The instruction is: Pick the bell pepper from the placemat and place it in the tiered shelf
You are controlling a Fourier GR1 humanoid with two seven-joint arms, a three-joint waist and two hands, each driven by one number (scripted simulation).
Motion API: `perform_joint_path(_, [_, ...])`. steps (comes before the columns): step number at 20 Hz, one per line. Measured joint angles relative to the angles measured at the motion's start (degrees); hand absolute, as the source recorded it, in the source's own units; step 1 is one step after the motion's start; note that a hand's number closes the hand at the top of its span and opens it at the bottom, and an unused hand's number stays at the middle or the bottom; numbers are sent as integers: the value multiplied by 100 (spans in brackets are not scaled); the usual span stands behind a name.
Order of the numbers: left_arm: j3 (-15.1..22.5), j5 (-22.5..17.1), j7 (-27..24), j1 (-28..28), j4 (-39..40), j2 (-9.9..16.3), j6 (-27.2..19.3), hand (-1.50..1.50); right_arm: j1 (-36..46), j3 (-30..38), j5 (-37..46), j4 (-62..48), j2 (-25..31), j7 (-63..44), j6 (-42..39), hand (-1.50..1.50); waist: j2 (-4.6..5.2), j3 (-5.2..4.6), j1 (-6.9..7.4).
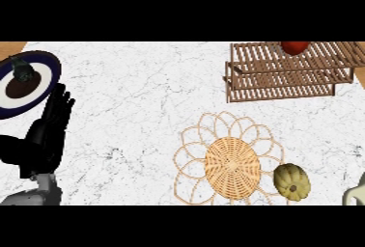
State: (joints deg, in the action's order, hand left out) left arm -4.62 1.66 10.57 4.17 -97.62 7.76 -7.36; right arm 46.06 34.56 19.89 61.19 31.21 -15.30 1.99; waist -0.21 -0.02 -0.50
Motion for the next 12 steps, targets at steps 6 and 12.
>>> perform_joint_path(6, [-98,-83,-54,-46,-1,38,80,0,-786,635,-688,263,735,-117,-715,-150,2,3,-11])
perform_joint_path(12, [-35,8,-45,-49,-63,-30,34,0,-1485,1209,-1476,112,1393,144,-1618,-150,9,3,9])
